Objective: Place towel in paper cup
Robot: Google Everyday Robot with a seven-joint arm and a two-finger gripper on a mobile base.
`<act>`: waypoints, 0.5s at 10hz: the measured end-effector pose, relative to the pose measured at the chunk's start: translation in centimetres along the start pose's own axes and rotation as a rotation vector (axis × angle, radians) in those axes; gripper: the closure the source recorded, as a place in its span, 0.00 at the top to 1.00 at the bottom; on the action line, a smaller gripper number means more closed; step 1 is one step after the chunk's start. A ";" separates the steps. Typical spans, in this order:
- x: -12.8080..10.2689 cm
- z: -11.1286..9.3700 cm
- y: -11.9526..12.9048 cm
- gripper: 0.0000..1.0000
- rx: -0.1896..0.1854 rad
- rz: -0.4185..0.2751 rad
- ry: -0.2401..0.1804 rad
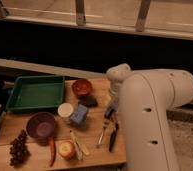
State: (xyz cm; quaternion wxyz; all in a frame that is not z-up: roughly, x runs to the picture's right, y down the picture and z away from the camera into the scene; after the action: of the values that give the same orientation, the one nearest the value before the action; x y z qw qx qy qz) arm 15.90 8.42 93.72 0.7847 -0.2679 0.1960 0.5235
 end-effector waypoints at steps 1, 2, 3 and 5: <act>0.5 0.3 -0.8 0.61 0.013 0.004 0.010; 0.7 0.3 -1.2 0.51 0.017 0.006 0.014; 0.8 0.2 -1.5 0.41 0.020 0.010 0.016; 1.1 0.0 -2.1 0.19 0.007 0.026 0.013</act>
State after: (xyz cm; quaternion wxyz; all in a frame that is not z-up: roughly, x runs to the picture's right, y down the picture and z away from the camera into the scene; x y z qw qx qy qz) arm 18.25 8.57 93.48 0.7775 -0.2658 0.2064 0.5313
